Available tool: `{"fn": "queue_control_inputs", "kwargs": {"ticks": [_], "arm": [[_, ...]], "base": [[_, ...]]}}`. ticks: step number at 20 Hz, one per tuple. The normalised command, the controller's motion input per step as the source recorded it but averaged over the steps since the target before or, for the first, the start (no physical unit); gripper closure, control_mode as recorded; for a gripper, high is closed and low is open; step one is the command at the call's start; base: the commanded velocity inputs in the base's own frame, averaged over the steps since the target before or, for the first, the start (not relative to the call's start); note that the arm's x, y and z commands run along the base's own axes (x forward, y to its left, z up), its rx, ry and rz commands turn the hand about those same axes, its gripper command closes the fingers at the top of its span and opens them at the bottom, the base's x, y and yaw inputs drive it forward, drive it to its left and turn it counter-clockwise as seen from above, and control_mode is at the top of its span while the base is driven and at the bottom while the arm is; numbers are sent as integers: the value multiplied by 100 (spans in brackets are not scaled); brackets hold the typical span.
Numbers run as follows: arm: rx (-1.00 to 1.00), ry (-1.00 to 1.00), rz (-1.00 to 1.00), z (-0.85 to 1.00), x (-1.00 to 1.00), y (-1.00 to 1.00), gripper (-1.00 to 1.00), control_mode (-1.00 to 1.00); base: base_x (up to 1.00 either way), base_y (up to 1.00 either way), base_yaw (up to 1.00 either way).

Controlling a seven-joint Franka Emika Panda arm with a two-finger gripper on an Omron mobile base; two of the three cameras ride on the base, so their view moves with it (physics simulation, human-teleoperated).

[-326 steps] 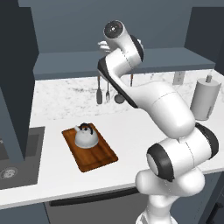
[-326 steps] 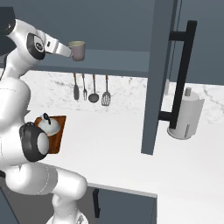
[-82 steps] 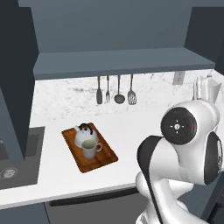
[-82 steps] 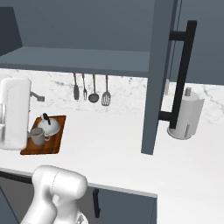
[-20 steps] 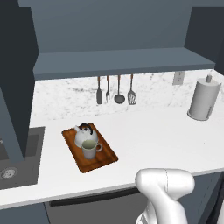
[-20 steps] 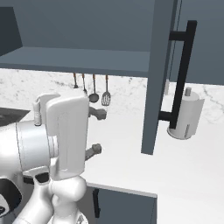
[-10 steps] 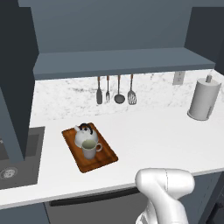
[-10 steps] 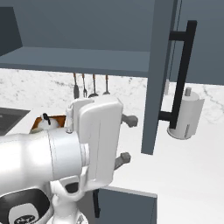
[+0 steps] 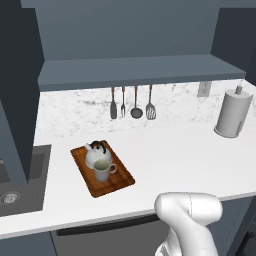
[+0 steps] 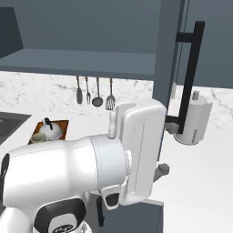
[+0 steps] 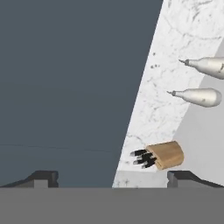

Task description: Pick the kettle from the counter and place it on the tray. Then pick the mug from the cabinet and place it on the tray. Then close the cabinet doors.

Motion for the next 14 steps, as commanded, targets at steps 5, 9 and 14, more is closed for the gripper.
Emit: {"fn": "queue_control_inputs", "kwargs": {"ticks": [5,9,14], "arm": [[0,17,0,0,22,-45,-100,-100],[0,20,1,0,31,-28,-100,-100],[0,10,8,0,36,-27,-100,-100]], "base": [[0,0,0],[0,0,0],[0,0,0]]}}
